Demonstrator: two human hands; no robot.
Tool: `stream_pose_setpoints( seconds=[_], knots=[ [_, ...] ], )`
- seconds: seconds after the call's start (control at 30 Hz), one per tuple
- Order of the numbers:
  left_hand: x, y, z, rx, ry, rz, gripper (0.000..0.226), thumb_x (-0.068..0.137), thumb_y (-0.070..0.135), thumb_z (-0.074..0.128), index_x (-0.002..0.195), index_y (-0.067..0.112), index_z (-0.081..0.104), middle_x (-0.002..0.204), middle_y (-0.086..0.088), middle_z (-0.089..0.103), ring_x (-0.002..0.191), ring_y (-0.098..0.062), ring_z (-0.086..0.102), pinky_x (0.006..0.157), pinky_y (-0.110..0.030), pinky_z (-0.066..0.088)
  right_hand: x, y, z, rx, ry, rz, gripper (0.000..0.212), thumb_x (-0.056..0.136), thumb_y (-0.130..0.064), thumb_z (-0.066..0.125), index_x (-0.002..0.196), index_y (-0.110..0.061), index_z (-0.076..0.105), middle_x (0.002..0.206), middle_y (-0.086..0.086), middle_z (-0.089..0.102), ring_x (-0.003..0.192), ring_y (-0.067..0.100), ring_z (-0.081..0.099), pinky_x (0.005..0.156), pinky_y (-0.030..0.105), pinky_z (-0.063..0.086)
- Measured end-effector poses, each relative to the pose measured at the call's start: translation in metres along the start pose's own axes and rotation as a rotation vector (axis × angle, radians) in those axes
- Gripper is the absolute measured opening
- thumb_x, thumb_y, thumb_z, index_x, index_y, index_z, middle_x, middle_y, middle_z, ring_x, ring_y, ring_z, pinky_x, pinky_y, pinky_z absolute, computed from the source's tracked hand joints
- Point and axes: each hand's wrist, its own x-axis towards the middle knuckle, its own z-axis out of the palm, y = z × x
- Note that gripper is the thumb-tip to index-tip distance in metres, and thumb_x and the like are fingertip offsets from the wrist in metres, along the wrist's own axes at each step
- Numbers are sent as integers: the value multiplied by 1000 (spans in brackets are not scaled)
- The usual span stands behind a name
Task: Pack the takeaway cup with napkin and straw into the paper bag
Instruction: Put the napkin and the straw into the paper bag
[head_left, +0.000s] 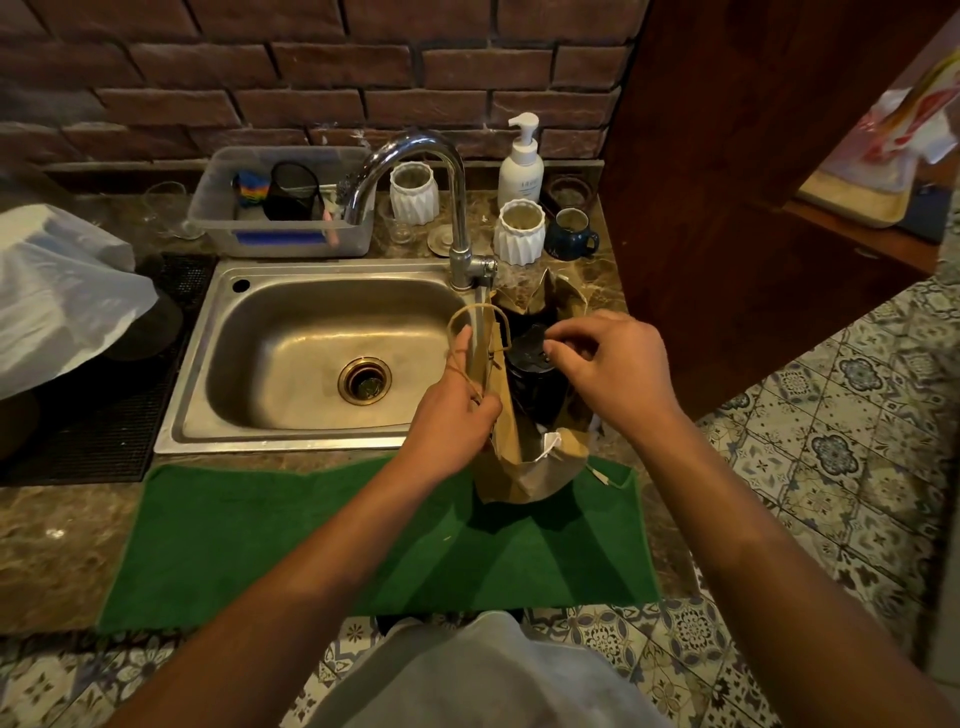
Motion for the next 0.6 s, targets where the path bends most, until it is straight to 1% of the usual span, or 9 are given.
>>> stream_pose_setpoints(
  seconds=[0.1,0.17,0.23,0.3,0.37,0.43,0.5,0.57,0.6],
  knots=[
    [0,-1,-2,-8,-11,35,86,99,17,57,161,38,1,68,12,62,58,-12,63,67,-43,61,-2,2,-5,118,122,38,26,93,-38,72,115,-26,76,112,-4,72,103,16,65,87,44,57],
    [-1,-3,-3,-4,-17,57,85,99,18,57,161,38,2,67,12,63,59,-11,64,67,-41,60,-1,8,-7,150,173,124,36,92,-42,71,124,-25,70,122,-2,67,107,16,64,91,43,57],
    [-1,-4,-4,-4,-32,72,82,100,19,57,161,37,5,68,12,62,57,-5,63,64,-35,57,0,16,-6,140,131,241,49,92,-47,71,134,-23,62,129,1,63,110,17,62,93,41,56],
    [-2,-6,-6,1,-57,101,77,101,18,57,160,38,11,68,13,62,51,2,58,60,-28,50,-1,22,-4,198,55,347,52,92,-48,70,136,-22,59,122,-1,65,106,16,63,90,40,56],
    [-2,-7,-8,30,-92,133,75,101,18,58,159,40,16,70,10,62,48,2,54,57,-24,45,-3,27,-1,311,1,430,45,93,-45,71,130,-21,61,100,-7,67,91,12,65,79,35,54],
    [1,-9,-10,54,-120,155,73,100,18,59,158,40,21,75,4,63,47,1,50,54,-20,43,-4,30,3,356,-20,478,32,91,-42,73,114,-21,64,89,-5,66,82,17,66,69,35,51],
    [5,-10,-12,56,-132,168,68,99,17,60,156,36,29,77,3,65,49,-1,52,57,-23,45,-5,31,7,383,-39,492,24,89,-40,74,96,-18,65,83,0,68,74,21,64,69,41,52],
    [9,-9,-14,71,-137,187,63,98,18,61,153,35,36,75,6,66,54,-6,59,61,-28,48,-7,29,9,409,-70,484,25,91,-37,73,88,-14,65,77,2,68,67,19,61,68,41,52],
    [10,-8,-16,78,-142,192,61,97,19,61,151,36,39,75,3,68,59,-13,64,62,-34,51,-8,28,9,411,-83,481,25,92,-36,72,86,-13,65,75,3,69,64,18,60,68,40,52]
  ],
)
